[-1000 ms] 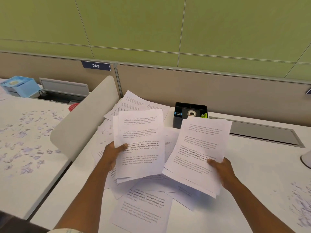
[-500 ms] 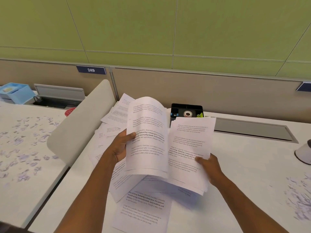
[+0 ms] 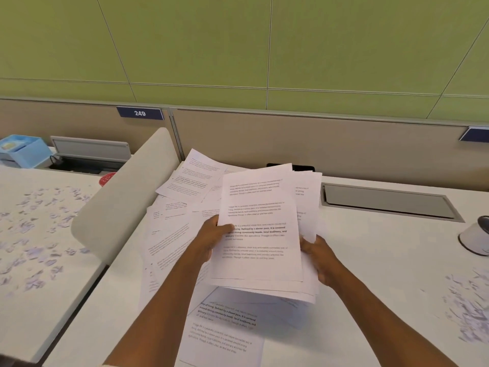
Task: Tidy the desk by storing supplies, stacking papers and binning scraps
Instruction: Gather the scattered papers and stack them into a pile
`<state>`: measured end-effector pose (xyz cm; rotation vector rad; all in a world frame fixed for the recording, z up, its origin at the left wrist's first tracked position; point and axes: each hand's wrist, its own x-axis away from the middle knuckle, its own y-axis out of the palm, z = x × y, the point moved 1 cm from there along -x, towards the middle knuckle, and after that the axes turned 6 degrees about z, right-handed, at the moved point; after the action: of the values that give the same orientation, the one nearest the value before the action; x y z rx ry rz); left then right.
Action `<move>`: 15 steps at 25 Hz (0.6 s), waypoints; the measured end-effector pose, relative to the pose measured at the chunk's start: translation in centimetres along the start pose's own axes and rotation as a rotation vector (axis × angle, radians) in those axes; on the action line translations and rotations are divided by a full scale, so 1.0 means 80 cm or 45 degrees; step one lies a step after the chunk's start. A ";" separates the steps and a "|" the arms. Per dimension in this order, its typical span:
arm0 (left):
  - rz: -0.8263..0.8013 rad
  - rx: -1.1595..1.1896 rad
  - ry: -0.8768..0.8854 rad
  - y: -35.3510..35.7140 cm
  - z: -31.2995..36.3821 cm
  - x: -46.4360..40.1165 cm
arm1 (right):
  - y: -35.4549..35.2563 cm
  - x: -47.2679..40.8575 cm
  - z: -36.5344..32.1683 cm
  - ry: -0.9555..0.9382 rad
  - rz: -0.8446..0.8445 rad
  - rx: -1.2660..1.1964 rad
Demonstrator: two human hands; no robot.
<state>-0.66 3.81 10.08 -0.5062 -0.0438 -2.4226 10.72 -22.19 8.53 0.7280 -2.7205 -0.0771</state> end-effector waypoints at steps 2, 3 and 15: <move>-0.155 0.122 -0.099 0.009 -0.006 0.004 | -0.001 0.003 -0.001 0.043 0.035 0.028; -0.223 0.164 -0.125 0.014 -0.008 0.007 | -0.001 0.004 -0.002 0.078 0.048 0.037; -0.303 0.238 0.121 0.120 -0.004 0.030 | -0.099 0.018 -0.007 -0.198 0.153 0.138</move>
<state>3.35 -5.21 9.74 -0.3148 -0.3021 -2.6373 13.53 -29.77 8.39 0.6092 -2.9299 0.0431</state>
